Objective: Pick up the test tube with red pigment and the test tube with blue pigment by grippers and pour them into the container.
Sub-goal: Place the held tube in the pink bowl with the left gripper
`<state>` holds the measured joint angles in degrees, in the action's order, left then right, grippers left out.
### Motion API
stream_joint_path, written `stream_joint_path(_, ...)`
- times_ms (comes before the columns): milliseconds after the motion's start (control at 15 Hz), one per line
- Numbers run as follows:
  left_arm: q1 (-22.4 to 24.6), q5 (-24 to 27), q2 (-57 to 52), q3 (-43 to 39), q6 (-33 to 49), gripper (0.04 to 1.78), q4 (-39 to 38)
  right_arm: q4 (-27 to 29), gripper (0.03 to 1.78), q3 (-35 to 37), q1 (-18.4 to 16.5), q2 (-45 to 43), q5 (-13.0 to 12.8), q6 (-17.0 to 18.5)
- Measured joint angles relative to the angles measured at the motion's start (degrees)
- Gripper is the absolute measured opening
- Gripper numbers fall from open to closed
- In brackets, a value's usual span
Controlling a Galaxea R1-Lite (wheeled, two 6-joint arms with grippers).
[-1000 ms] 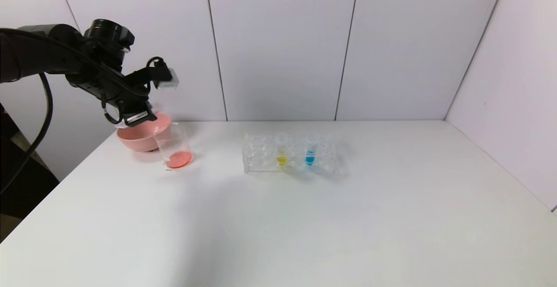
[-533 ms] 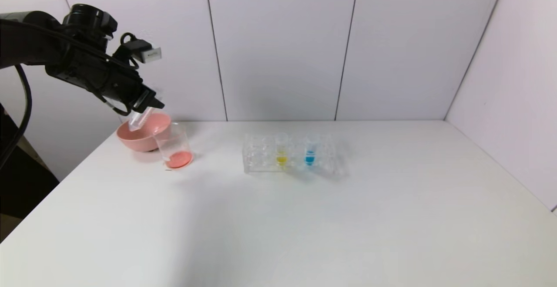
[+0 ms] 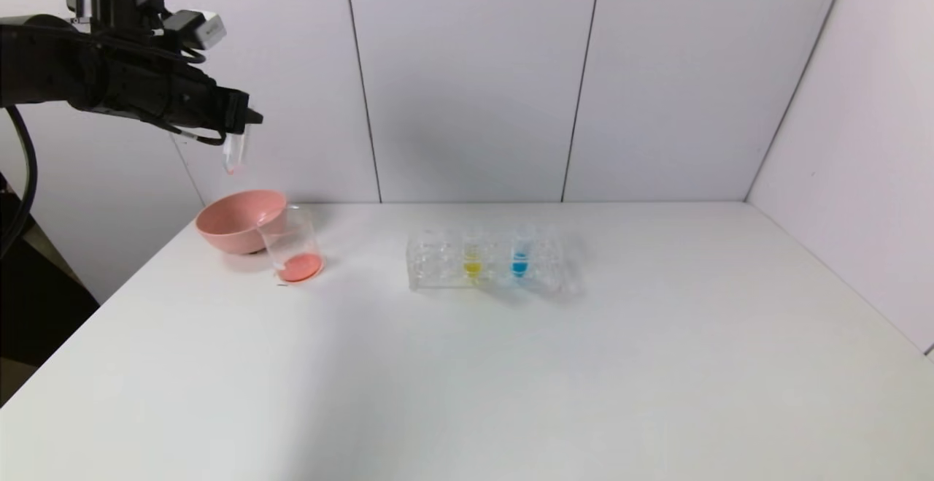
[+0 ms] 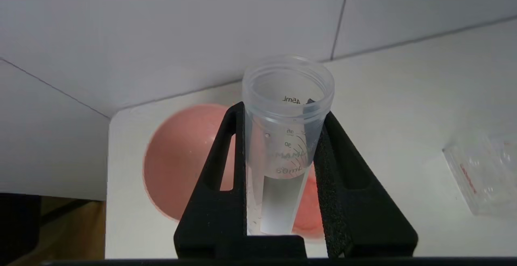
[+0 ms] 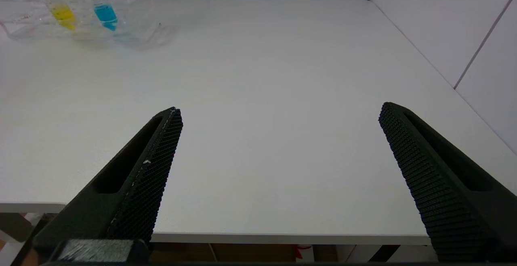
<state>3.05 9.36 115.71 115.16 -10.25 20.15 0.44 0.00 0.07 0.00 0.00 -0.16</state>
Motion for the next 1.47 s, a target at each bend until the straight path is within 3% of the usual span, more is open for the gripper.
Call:
stream_joint_path(200,0.52,-5.42,0.61,-1.13,5.33,0.51,-7.70,0.00,1.77,0.00,0.00,0.00,0.00,0.02)
stream_joint_path(667,1.50,-7.57,1.82,-5.02,6.73,0.51,-10.23,0.00,1.77,0.00,0.00,0.00,0.00,0.02)
stream_joint_path(1200,3.78,-8.85,8.11,-16.65,7.14,0.51,-29.82,0.00,1.77,0.00,0.00,0.00,0.00,0.00)
stream_joint_path(1467,4.78,-8.81,10.84,-18.94,6.95,0.51,-32.60,0.00,1.77,0.00,0.00,0.00,0.00,0.00)
